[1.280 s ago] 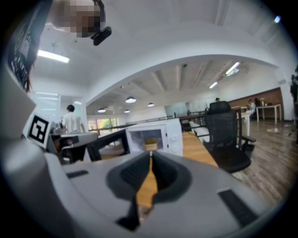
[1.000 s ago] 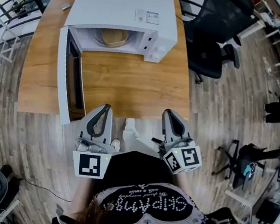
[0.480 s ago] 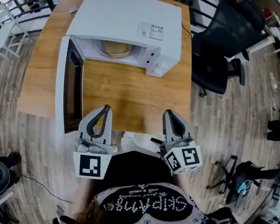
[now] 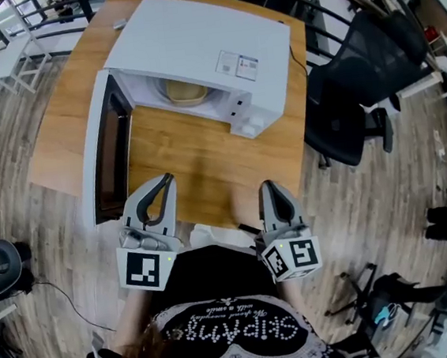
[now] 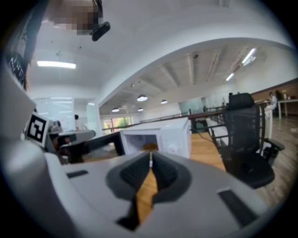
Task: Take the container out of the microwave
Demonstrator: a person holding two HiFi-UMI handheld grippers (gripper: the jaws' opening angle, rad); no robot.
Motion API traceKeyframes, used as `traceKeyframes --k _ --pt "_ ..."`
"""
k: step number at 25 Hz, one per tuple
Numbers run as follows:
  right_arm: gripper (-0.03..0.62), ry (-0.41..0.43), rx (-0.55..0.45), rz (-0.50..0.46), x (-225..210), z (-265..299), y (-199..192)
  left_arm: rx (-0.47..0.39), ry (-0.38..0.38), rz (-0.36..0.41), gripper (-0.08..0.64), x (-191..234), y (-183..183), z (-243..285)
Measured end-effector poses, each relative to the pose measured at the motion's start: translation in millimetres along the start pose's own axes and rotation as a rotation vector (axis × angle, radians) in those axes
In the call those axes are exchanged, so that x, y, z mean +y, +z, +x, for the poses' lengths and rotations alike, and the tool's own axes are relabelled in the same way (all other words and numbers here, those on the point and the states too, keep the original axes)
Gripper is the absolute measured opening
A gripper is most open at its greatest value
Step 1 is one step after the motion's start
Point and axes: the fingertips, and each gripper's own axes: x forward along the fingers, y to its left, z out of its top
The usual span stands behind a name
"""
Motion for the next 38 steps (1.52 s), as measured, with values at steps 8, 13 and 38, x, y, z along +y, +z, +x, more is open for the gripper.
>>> traceKeyframes --k 8,13,38 --pt "0.037 0.033 0.000 -0.005 -7.3 6.3 1.1 -0.034 0.032 0.003 0.037 -2.3 3.8 6.9" --pt "0.037 0.037 0.007 -0.009 -11.7 4.3 -2.2 -0.034 0.034 0.000 0.037 -6.6 -0.2 6.6" --pt "0.037 -0.036 0.001 0.013 13.6 26.4 14.5 -0.029 -0.042 -0.007 0.037 30.3 11.6 20.0"
